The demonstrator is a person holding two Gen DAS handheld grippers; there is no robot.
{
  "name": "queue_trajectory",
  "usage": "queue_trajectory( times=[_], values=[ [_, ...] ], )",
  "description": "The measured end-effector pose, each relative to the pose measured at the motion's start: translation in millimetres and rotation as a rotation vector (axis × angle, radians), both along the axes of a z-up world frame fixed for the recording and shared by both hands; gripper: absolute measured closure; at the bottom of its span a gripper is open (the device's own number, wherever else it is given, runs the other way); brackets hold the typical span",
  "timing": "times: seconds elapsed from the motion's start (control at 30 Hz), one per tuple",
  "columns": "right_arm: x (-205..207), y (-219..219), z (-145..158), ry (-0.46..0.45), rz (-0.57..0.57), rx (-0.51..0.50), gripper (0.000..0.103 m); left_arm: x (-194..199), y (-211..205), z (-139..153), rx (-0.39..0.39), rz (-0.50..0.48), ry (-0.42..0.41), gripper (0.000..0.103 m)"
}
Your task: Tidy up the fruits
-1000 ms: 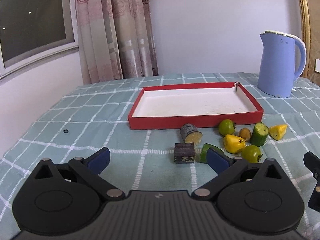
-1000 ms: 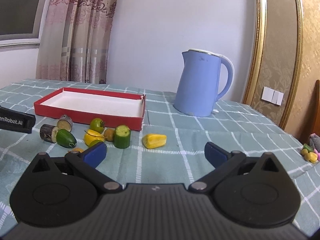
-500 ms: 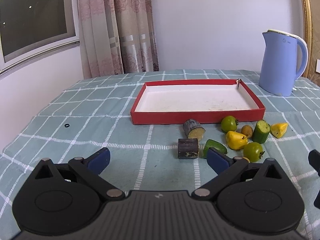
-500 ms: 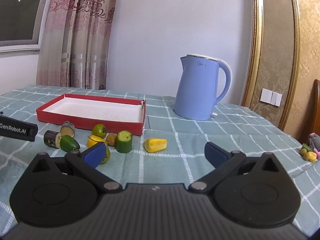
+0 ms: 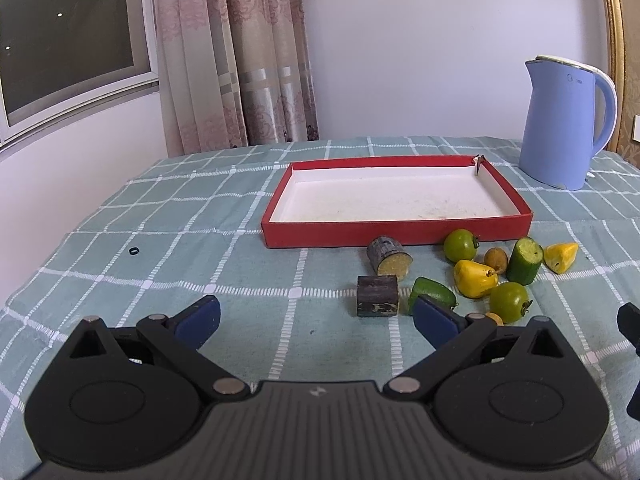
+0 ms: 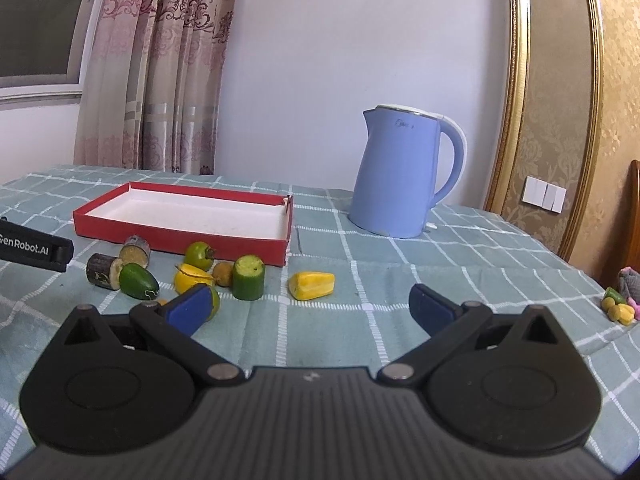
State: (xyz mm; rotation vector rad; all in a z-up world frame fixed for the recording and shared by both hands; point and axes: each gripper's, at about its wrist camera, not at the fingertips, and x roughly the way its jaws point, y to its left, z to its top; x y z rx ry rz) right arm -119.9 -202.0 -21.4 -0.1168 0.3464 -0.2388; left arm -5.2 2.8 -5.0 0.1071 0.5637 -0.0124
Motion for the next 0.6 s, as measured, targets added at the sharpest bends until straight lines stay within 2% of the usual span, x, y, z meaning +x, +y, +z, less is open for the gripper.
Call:
queue_trajectory(
  times=[0.6],
  values=[
    [4.7,-0.6,-2.9,0.0,-0.005,0.005,0.0,3.2,-3.5,-5.7,0.005,0.0,0.004,0.0]
  ],
)
